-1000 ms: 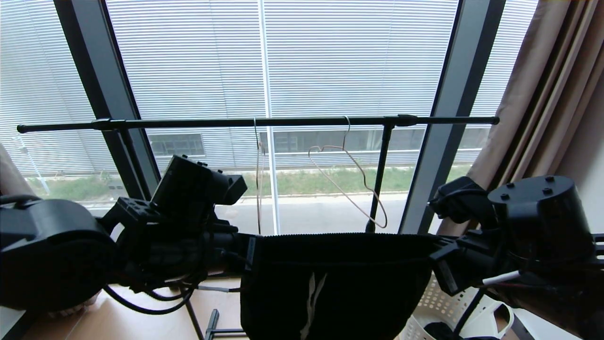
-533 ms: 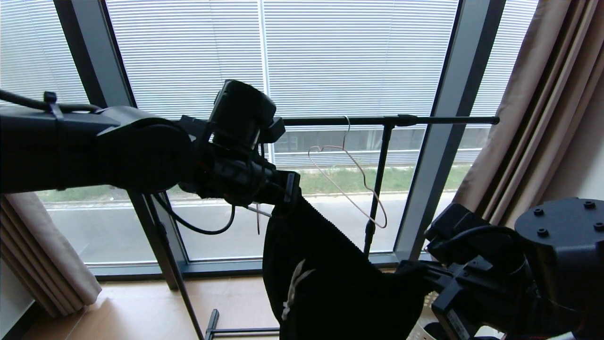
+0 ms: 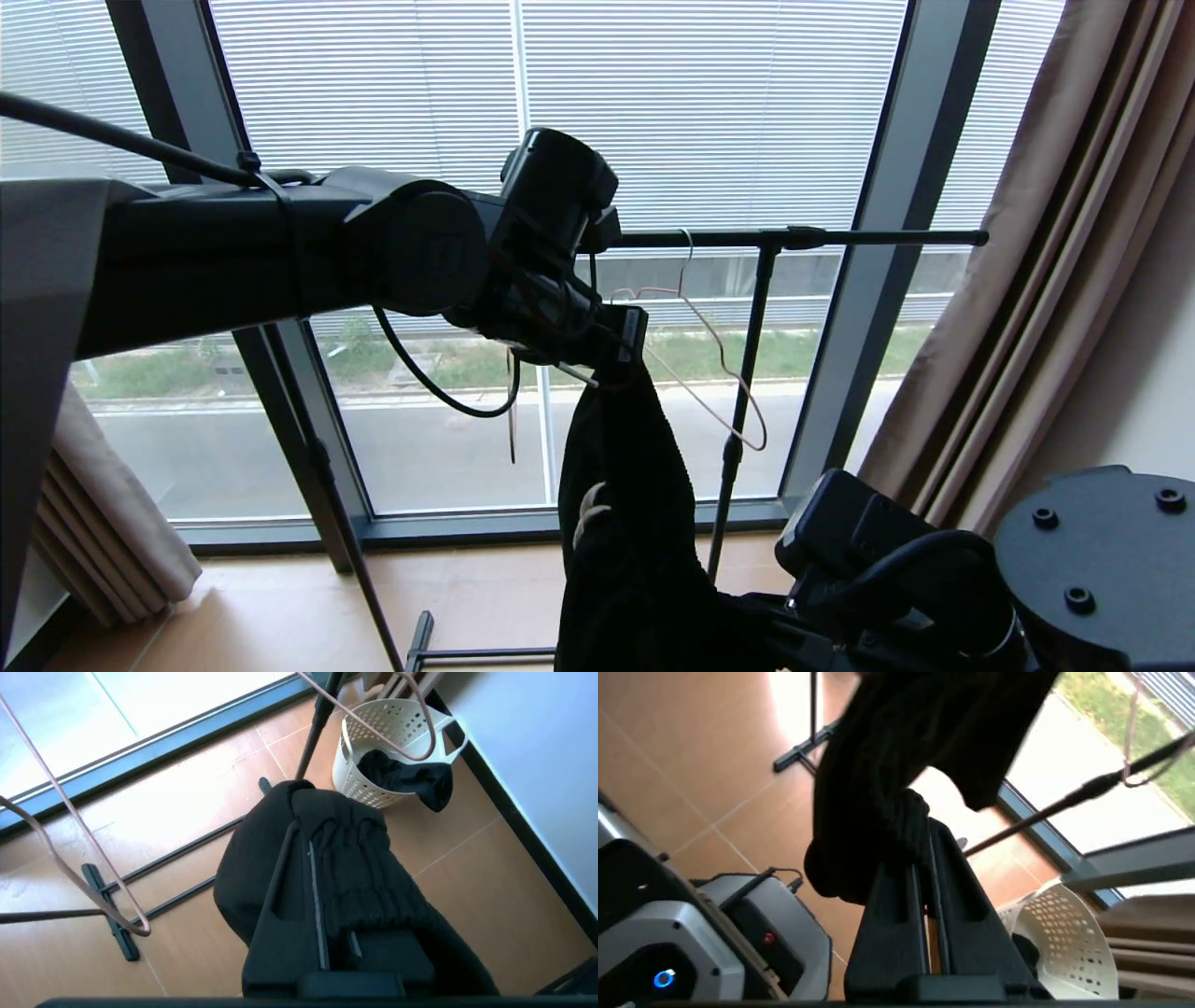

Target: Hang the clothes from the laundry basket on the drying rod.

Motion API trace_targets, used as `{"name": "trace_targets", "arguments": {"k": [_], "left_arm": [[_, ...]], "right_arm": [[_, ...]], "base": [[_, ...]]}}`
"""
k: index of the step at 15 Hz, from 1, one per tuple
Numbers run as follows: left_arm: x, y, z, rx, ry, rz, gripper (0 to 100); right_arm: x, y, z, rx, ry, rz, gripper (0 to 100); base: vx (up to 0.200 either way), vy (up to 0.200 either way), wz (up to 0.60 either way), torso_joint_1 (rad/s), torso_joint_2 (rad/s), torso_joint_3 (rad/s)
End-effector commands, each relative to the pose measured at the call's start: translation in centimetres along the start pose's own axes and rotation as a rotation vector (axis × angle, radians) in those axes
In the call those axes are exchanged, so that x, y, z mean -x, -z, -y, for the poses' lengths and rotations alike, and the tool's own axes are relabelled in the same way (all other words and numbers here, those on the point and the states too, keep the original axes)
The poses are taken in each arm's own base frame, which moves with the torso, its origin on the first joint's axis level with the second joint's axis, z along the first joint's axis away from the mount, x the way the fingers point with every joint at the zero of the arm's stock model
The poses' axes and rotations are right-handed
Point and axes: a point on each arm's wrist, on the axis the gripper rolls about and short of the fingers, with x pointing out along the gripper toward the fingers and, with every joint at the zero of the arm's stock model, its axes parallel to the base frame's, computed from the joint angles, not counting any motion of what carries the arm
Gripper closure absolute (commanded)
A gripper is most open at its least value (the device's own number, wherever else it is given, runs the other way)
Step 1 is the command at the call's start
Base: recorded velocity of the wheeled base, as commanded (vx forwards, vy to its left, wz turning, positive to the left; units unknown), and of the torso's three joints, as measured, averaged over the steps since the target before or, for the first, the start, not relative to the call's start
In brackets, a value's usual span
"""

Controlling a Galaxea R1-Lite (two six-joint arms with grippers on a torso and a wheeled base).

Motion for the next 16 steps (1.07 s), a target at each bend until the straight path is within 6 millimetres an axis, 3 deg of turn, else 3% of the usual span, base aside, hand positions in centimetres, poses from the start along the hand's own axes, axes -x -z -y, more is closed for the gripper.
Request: {"name": "trace_targets", "arguments": {"k": [1, 4, 7, 9, 11, 13, 16], "left_arm": [[-0.5, 0.1, 0.1, -0.001, 0.001, -0.009, 100], [-0.5, 0.4, 0.1, 0.0, -0.002, -0.022, 100], [0.6, 0.7, -0.1, -0.002, -0.004, -0.027, 100], [2.8, 1.8, -0.8, -0.002, -0.016, -0.053, 100], [4.9, 3.6, -2.1, -0.036, -0.04, -0.094, 100], [7.0, 5.7, -2.5, -0.075, -0.043, -0.13, 100], [8.6, 8.3, -2.8, -0.107, -0.044, -0.187, 100]], "right_arm": [[-0.7, -0.6, -1.4, -0.078, -0.054, 0.003, 100], [-0.3, -1.6, -1.5, -0.23, -0.117, 0.04, 100], [-0.3, 0.1, 0.2, -0.244, -0.054, -0.005, 100], [-0.5, 1.9, 3.4, -0.249, 0.072, -0.063, 100], [-1.3, 2.0, 6.8, -0.282, 0.226, -0.085, 100], [-2.8, 0.1, 9.2, -0.343, 0.301, -0.06, 100], [-5.0, -3.3, 10.6, -0.375, 0.331, -0.005, 100]], "base": [[0.0, 0.0, 0.0, 0.0, 0.0, 0.0], [0.0, 0.0, 0.0, 0.0, 0.0, 0.0], [0.0, 0.0, 0.0, 0.0, 0.0, 0.0], [0.0, 0.0, 0.0, 0.0, 0.0, 0.0], [0.0, 0.0, 0.0, 0.0, 0.0, 0.0], [0.0, 0.0, 0.0, 0.0, 0.0, 0.0], [0.0, 0.0, 0.0, 0.0, 0.0, 0.0]]}}
